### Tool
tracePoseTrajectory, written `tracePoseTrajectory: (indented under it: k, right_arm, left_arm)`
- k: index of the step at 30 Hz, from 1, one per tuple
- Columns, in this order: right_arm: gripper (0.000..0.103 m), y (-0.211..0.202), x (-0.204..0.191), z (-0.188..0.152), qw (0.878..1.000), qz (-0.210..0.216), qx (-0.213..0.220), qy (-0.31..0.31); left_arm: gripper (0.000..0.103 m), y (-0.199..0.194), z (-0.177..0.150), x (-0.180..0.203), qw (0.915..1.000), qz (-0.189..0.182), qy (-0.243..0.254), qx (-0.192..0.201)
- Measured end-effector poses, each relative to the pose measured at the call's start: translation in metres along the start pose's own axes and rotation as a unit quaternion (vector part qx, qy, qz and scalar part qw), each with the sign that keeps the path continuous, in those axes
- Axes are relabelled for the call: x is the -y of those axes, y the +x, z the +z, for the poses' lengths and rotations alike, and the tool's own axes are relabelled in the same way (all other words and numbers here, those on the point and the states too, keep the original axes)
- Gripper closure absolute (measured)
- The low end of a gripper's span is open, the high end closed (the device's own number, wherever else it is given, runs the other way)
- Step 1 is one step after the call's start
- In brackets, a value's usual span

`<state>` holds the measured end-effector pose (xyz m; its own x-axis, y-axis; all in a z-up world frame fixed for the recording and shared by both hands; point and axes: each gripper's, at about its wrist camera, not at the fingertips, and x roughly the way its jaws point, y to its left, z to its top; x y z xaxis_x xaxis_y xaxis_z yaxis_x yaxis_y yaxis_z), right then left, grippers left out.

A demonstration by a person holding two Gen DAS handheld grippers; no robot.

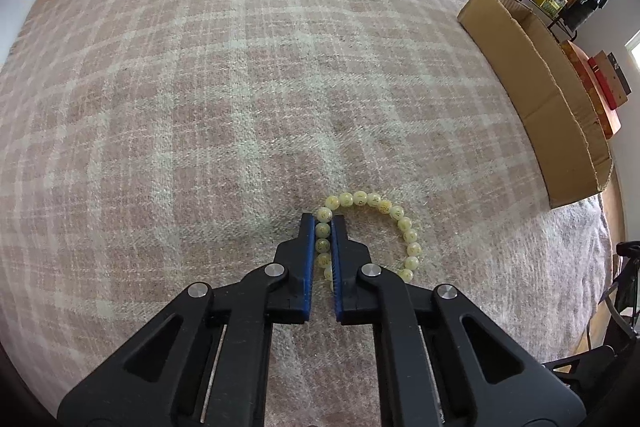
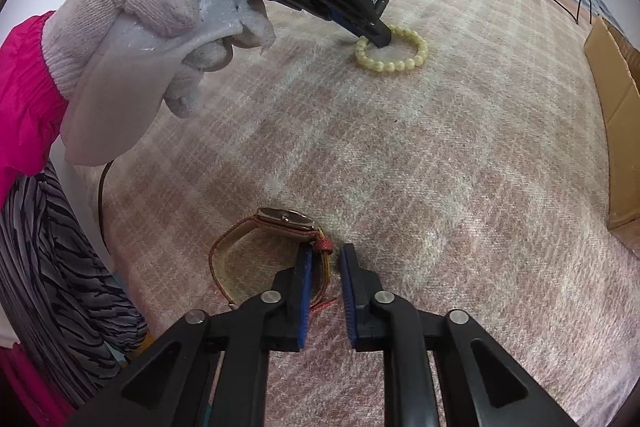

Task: Organize jewelry
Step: 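Close the left tool on the yellow bead bracelet while the right tool grasps the watch strap, then lift and carry the bracelet in the left tool while the right tool carries the watch to the box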

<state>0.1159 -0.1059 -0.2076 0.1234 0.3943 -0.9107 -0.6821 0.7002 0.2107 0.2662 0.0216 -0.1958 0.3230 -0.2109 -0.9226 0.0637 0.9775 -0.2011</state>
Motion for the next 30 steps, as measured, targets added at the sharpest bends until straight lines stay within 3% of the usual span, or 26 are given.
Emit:
tracePoseTrajectory:
  k: [9,30]
  right_arm:
    - [0.096,-0.009,0.005,-0.007,1.000,-0.013,0.018,0.002]
    - [0.096,-0.080,0.041,-0.012,0.991,-0.077,0.102,0.026]
  left_arm:
    - [0.098,-0.022,0.002,0.008,0.9996,-0.017,0.004,0.023]
    - [0.098,-0.088,0.007,0.035,0.9935,-0.072,0.011,0.088]
